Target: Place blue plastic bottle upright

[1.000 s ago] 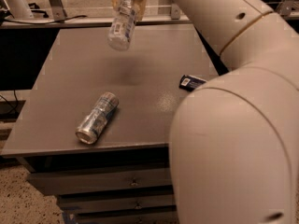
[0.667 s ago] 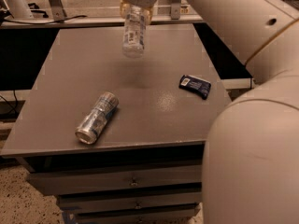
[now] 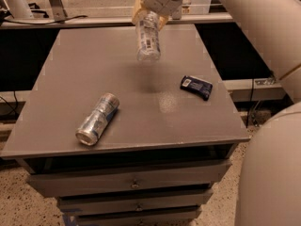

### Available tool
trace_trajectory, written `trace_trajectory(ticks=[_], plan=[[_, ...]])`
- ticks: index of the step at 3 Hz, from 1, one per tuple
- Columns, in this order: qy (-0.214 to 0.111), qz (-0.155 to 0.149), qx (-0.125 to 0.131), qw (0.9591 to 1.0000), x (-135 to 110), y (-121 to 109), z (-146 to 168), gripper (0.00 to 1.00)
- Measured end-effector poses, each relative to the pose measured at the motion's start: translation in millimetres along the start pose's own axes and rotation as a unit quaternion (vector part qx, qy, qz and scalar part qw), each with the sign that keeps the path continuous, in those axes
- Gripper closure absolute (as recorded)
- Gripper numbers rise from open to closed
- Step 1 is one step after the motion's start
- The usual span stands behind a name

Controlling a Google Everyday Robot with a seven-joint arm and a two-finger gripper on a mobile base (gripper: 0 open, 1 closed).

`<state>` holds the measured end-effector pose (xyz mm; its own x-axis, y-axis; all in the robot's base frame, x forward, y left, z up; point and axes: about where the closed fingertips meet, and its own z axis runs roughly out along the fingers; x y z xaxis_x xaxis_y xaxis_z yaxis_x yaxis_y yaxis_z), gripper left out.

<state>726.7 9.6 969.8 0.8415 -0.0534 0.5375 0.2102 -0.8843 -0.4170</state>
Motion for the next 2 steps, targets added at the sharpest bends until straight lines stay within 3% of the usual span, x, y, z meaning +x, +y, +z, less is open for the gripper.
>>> trace_trajectory(ticks=[1, 2], plan=[[0.015, -0.023, 0.036, 0.9990, -4, -16, 4, 1.00], [0.068, -0.078, 0.094, 0.9902, -4, -26, 6, 1.00]])
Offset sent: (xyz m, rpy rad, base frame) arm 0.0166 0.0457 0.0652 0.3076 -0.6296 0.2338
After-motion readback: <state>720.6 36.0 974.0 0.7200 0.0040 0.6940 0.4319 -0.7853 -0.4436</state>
